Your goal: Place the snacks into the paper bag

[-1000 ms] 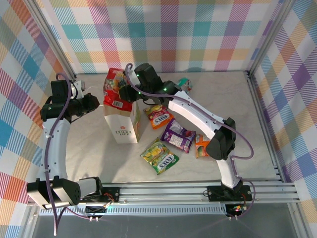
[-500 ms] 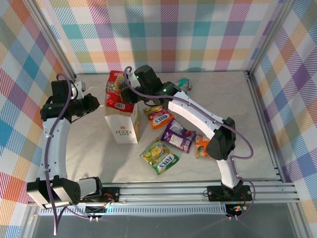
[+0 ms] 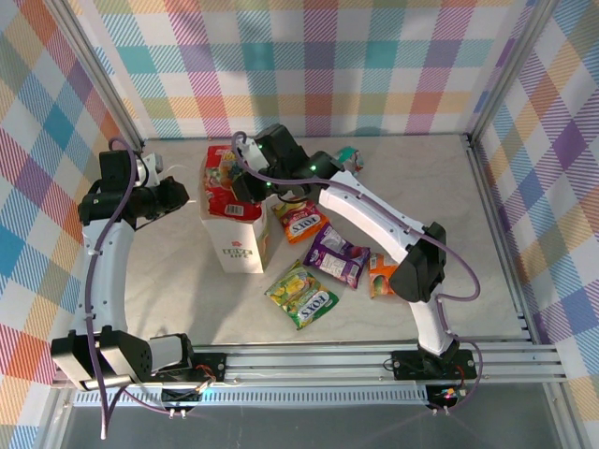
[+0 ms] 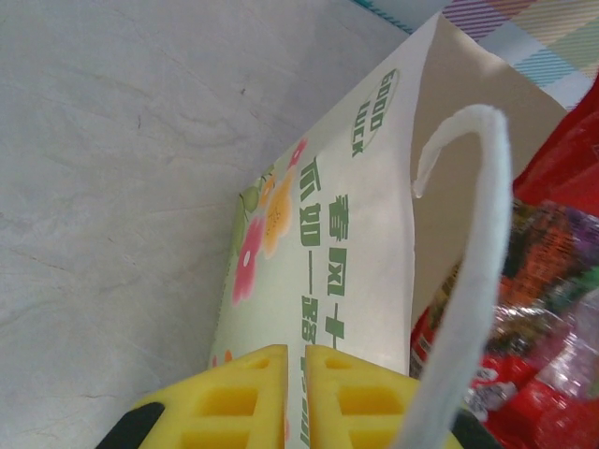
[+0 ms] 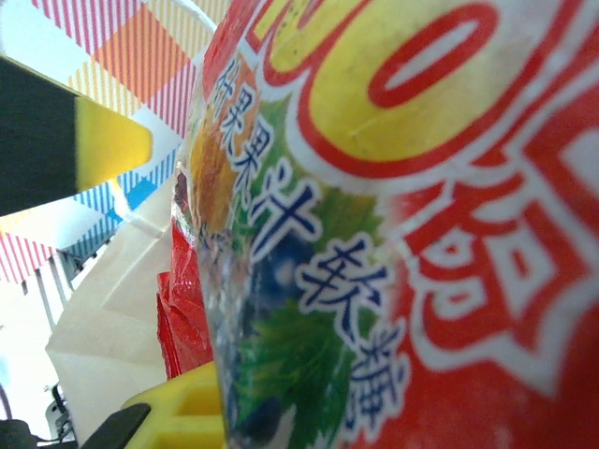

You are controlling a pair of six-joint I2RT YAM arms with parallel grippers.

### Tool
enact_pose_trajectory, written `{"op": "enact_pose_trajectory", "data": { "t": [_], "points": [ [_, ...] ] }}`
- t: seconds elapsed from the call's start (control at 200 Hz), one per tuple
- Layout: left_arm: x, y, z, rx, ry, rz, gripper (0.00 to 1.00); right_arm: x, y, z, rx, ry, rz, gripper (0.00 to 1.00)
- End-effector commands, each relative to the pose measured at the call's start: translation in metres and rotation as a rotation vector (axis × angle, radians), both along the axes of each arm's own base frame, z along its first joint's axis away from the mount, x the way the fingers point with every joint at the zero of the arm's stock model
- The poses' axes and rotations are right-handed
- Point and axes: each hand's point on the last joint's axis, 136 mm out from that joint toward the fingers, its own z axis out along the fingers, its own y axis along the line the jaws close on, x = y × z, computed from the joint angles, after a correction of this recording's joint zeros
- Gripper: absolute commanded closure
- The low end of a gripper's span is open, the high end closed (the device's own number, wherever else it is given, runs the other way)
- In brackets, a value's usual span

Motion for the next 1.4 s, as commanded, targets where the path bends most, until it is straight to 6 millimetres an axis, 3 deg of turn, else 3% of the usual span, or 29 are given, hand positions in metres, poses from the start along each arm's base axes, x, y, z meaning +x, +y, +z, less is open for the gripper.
{"op": "enact_pose_trajectory", "data": {
  "t": [0.0,0.42,0.605,0.8,1.395],
  "points": [
    [-0.001,0.007,0.003,0.020,-0.001,0.011,0.87,-0.013,0.010,0.059,0.130,-0.070,0.081,0.81],
    [-0.001,0.007,0.003,0.017,0.000,0.010,0.87,-0.005,0.009,0.038,0.060,-0.021,0.034,0.69],
    [-0.002,0.007,0.003,0.020,-0.001,0.010,0.87,-0.004,0.010,0.038,0.062,-0.015,0.032,0.66],
    [-0.002,0.006,0.004,0.012,-0.001,0.006,0.87,-0.005,0.006,0.053,0.080,-0.032,0.021,0.53],
    [-0.005,-0.006,0.025,-0.043,-0.047,-0.038,0.78,-0.030,-0.034,0.119,0.141,-0.128,-0.002,0.42]
  ]
}}
